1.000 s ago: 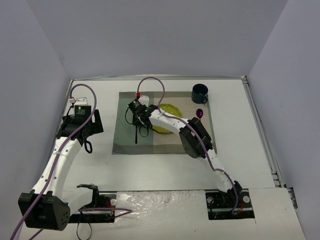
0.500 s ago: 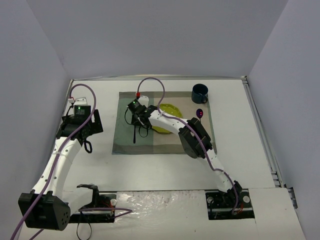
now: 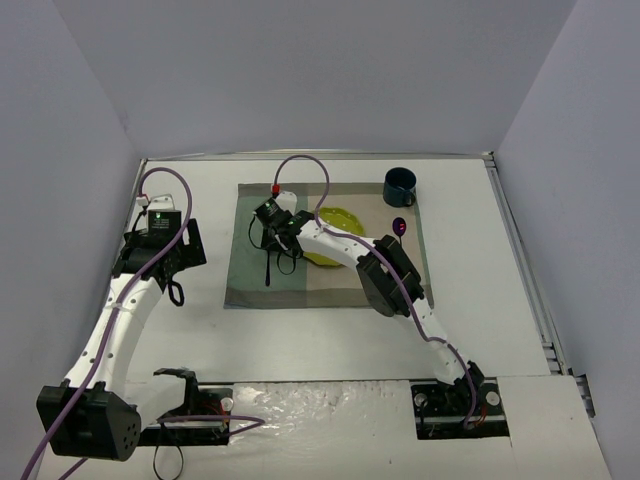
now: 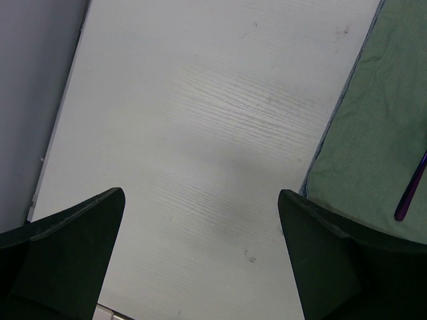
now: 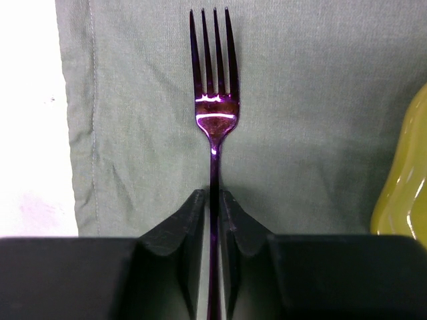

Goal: Set the dinner table for one person

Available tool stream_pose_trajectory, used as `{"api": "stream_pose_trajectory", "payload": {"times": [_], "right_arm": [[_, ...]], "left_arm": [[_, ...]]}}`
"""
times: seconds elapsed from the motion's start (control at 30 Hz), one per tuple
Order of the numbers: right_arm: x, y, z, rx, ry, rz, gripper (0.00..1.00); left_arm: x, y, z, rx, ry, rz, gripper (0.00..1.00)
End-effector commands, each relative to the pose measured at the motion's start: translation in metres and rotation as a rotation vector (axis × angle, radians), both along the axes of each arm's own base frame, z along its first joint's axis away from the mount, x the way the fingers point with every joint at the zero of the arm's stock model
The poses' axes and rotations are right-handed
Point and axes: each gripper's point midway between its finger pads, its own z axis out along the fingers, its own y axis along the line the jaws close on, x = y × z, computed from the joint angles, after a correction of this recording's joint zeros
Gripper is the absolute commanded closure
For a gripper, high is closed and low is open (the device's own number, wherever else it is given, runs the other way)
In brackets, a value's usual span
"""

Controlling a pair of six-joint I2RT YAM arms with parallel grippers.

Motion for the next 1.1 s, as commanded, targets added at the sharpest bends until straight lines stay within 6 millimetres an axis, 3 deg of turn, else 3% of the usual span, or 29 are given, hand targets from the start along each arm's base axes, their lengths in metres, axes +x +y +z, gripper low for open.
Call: {"api": "stream_pose_trajectory", "payload": {"times": [0.0, 0.17, 0.3, 0.5, 0.63, 0.77, 0.83, 0.9, 1.0, 1.07], "right_arm": [[0.002, 0.020, 0.014, 0.063, -0.031, 0.004, 0.80], [0.002, 0.019, 0.019, 0.066, -0.040, 0.004, 0.74], [0.005, 0.011, 0.040, 0.049, -0.088, 0.007, 0.68], [0.009, -0.015, 0.102, 0.011, -0.220, -0.005, 0.51], [0.003, -0.043, 0.149, -0.033, -0.317, -0.006, 0.41], [0.000, -0.088, 0.188, -0.105, -0.413, -0.051, 0.36], [0.000, -0.121, 0.204, -0.131, -0.445, -0.087, 0.30], [-0.001, -0.158, 0.218, -0.160, -0.474, -0.133, 0.25], [-0.004, -0.232, 0.257, -0.191, -0.552, -0.263, 0.19], [-0.013, -0.277, 0.256, -0.247, -0.560, -0.313, 0.17]], "left_arm": [[0.007, 0.002, 0.015, -0.006, -0.064, 0.015, 0.03], [0.007, 0.003, 0.014, -0.006, -0.061, 0.016, 0.03], [0.007, 0.003, 0.014, -0.005, -0.060, 0.017, 0.03], [0.008, 0.002, 0.014, -0.013, -0.066, 0.010, 0.03], [0.009, 0.001, 0.016, -0.017, -0.072, 0.001, 0.03], [0.011, -0.003, 0.020, -0.032, -0.104, -0.016, 0.03], [0.013, -0.006, 0.023, -0.047, -0.124, -0.031, 0.03], [0.015, -0.010, 0.026, -0.062, -0.140, -0.049, 0.03], [0.015, -0.011, 0.031, -0.064, -0.166, -0.060, 0.03], [0.015, -0.013, 0.036, -0.070, -0.177, -0.068, 0.03]]}}
